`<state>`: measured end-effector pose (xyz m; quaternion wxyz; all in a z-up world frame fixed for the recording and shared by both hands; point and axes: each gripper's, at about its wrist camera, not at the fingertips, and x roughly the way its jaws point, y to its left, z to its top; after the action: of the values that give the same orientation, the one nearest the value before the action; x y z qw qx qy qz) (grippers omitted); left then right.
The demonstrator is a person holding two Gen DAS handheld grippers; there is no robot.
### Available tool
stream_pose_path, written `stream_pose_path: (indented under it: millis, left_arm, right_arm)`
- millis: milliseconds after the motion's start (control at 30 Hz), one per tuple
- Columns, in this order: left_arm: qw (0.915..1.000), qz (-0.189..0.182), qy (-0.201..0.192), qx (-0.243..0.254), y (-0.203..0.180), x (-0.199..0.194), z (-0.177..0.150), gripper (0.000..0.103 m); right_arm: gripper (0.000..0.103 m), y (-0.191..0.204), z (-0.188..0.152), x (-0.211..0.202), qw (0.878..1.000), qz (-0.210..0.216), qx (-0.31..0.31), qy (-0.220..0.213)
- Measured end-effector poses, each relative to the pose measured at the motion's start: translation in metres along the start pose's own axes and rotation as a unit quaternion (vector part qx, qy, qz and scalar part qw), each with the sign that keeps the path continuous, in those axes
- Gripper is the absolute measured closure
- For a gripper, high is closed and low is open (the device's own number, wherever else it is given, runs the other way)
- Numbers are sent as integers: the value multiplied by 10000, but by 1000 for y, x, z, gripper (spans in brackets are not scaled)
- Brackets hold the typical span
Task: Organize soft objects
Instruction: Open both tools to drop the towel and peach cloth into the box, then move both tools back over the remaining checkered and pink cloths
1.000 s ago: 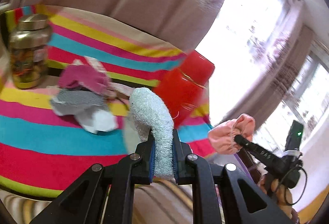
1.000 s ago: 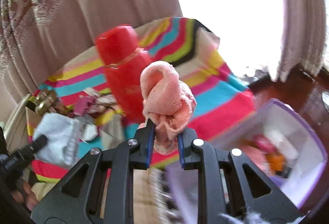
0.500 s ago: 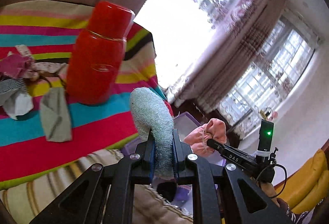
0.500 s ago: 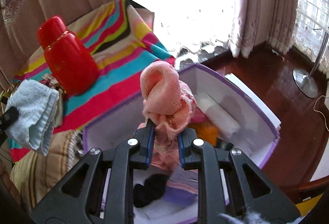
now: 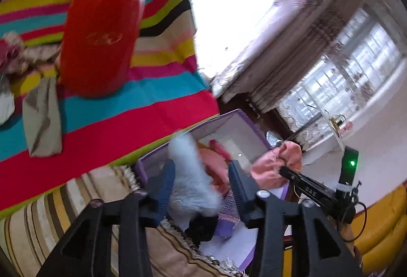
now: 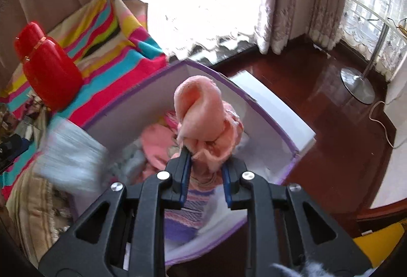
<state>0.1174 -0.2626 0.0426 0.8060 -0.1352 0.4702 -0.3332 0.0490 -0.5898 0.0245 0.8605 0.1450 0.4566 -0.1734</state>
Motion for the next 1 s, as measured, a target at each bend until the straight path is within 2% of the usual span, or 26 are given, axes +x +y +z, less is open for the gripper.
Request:
stream_pose_path:
  millis: [133, 167, 200, 267, 567, 700, 1000]
  left_arm:
    - [9999, -21, -70, -141, 6, -4, -2, 55]
    - [9999, -20, -88, -145, 7, -5, -2, 54]
    - [9998, -19, -92, -147, 7, -4, -2, 54]
    - [9998, -19, -94, -151, 6, -4, -3, 54]
    - [9992, -40, -249, -295, 11, -14, -3, 54]
    - [9983, 18, -420, -415, 21, -26, -3, 54]
    - [9930, 324, -776, -828, 60, -61, -2, 54]
  right_arm:
    - [72, -14, -5, 10, 9994, -176, 42, 289]
    - [64, -16, -6, 11, 9992, -231, 40, 327]
    - [51, -17, -6, 11, 9990, -282, 44, 346]
    - [39, -20, -6, 9, 9990, -348, 93, 267]
    - [37, 5, -2, 0, 9997, -177, -167, 33]
    - [37, 28, -2, -5, 9990, -91, -435, -41]
    - [37, 91, -4, -12, 9942, 455, -968, -75]
